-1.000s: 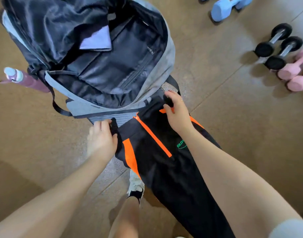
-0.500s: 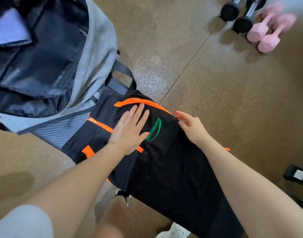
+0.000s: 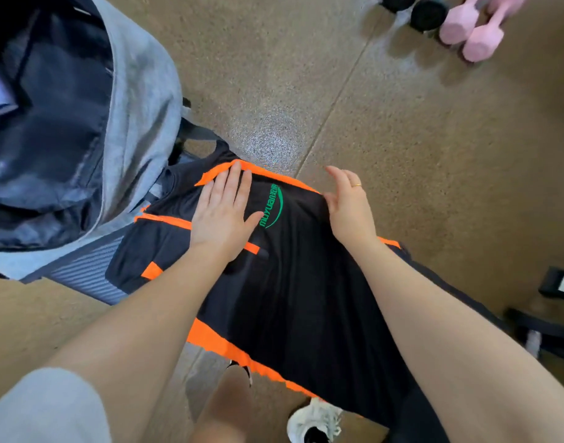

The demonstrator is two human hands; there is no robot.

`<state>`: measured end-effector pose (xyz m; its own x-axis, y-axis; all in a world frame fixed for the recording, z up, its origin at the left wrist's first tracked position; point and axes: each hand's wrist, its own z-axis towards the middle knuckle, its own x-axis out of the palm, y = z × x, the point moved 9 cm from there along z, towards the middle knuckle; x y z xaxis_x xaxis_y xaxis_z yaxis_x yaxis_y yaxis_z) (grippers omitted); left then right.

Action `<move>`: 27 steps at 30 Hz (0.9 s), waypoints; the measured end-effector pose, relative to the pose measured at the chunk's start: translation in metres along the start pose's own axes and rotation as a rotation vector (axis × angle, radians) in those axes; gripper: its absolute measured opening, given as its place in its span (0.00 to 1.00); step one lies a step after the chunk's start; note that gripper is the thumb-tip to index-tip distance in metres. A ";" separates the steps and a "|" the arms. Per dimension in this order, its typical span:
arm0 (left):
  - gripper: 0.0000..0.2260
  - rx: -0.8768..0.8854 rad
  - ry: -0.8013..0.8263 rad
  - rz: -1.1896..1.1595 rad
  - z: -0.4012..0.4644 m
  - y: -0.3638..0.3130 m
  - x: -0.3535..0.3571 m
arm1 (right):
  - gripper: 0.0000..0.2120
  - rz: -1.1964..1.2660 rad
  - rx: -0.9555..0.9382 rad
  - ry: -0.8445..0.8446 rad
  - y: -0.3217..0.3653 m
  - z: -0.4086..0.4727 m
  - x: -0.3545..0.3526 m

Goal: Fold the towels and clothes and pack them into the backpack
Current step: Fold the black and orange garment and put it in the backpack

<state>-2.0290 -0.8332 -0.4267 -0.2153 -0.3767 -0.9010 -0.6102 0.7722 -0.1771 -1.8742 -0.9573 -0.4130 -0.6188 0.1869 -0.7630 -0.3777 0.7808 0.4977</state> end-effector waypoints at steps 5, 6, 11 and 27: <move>0.32 0.262 0.031 0.083 -0.038 -0.070 0.004 | 0.19 -0.065 0.125 0.054 -0.079 -0.090 -0.027; 0.32 0.331 0.060 0.118 -0.050 -0.090 0.013 | 0.19 -0.076 0.167 0.070 -0.100 -0.107 -0.033; 0.33 0.494 0.133 0.127 -0.096 -0.177 0.065 | 0.19 -0.187 0.383 0.109 -0.199 -0.170 -0.067; 0.30 0.407 -0.037 0.246 -0.123 -0.241 0.107 | 0.09 -0.308 0.230 -0.082 -0.288 -0.150 -0.117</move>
<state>-1.9986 -1.1229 -0.4319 -0.2843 -0.1447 -0.9477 -0.1943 0.9767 -0.0909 -1.7965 -1.2933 -0.4050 -0.4398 -0.0374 -0.8973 -0.3677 0.9191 0.1419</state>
